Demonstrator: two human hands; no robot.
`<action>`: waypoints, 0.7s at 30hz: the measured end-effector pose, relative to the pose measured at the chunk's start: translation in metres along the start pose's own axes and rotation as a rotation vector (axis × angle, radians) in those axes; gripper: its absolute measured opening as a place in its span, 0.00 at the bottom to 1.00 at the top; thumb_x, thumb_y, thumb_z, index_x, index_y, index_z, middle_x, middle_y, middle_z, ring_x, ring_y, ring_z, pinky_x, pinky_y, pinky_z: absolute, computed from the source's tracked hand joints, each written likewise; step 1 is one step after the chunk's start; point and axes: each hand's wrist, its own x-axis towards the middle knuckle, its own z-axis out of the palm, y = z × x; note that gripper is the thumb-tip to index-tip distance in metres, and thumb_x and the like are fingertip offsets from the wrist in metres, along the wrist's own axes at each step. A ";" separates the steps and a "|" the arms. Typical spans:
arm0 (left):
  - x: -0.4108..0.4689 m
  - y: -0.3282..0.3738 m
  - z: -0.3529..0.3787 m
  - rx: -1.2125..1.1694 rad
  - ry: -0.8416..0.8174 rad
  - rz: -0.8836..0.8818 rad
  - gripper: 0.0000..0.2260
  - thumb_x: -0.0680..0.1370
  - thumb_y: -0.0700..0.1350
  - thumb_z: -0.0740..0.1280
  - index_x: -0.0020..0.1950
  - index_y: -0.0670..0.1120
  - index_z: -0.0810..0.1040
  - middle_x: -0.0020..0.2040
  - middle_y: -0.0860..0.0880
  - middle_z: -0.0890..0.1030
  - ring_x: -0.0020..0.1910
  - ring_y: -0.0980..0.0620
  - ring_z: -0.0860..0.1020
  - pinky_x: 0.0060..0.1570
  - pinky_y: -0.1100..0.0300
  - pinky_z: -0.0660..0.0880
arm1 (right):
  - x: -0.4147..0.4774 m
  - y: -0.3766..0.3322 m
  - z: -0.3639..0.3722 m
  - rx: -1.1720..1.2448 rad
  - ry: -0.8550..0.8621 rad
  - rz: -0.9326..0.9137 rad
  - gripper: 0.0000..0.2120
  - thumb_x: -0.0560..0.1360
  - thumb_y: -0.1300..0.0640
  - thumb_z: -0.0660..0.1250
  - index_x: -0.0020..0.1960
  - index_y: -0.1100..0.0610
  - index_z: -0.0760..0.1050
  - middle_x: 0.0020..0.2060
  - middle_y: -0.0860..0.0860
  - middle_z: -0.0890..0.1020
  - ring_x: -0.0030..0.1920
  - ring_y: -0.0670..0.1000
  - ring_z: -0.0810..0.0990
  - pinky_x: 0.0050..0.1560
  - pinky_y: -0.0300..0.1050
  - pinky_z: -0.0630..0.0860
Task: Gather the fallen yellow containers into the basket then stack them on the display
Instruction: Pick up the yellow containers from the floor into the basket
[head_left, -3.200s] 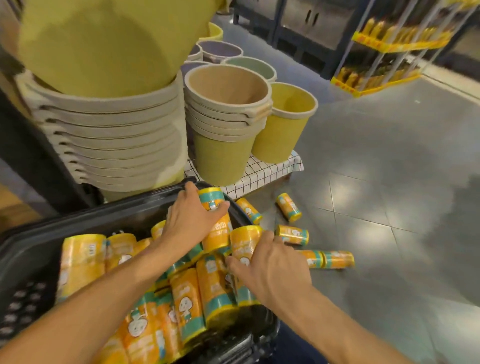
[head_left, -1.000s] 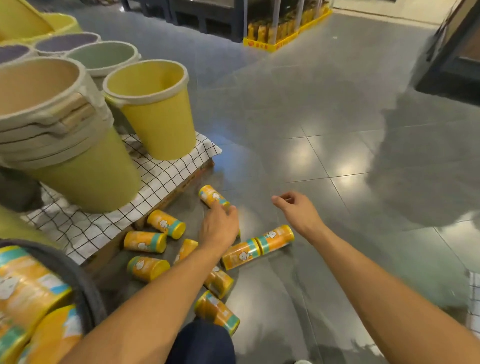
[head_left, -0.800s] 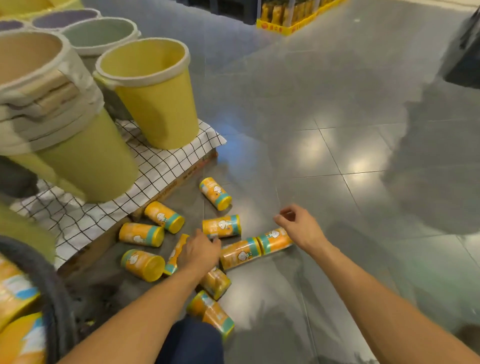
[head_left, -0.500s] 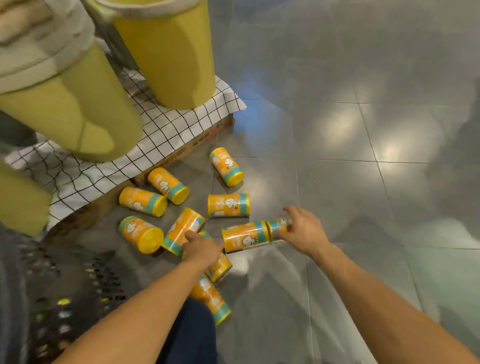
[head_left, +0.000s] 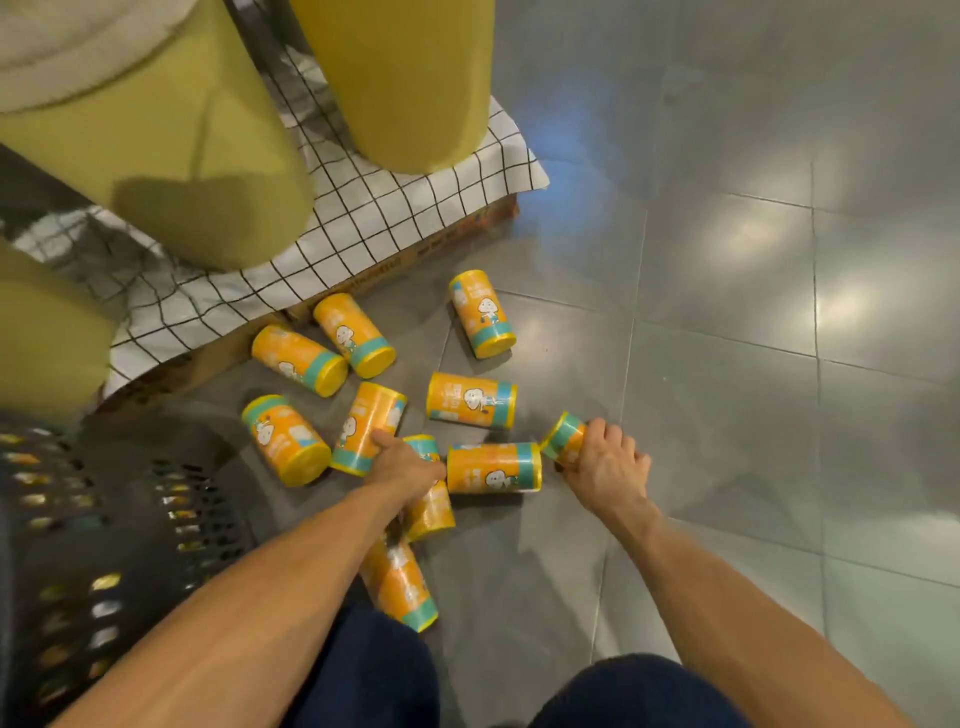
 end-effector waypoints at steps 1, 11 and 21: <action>-0.004 0.005 -0.009 -0.008 -0.016 -0.006 0.56 0.76 0.55 0.74 0.79 0.35 0.32 0.75 0.39 0.70 0.70 0.39 0.73 0.66 0.51 0.73 | 0.002 0.001 -0.001 -0.004 -0.011 0.001 0.28 0.75 0.38 0.70 0.65 0.54 0.68 0.59 0.53 0.75 0.61 0.59 0.75 0.56 0.56 0.72; -0.082 0.057 -0.154 -0.141 -0.044 0.250 0.44 0.78 0.58 0.69 0.83 0.41 0.50 0.80 0.41 0.62 0.71 0.42 0.71 0.59 0.55 0.73 | 0.003 -0.052 -0.095 0.487 -0.263 0.059 0.33 0.64 0.35 0.76 0.57 0.58 0.74 0.49 0.55 0.81 0.51 0.60 0.81 0.47 0.50 0.75; -0.177 0.006 -0.314 -0.624 0.250 0.436 0.32 0.68 0.59 0.77 0.67 0.52 0.68 0.56 0.51 0.81 0.51 0.51 0.82 0.53 0.50 0.81 | -0.085 -0.226 -0.270 0.681 -0.256 -0.434 0.20 0.73 0.42 0.76 0.57 0.49 0.72 0.48 0.48 0.83 0.47 0.47 0.83 0.50 0.49 0.80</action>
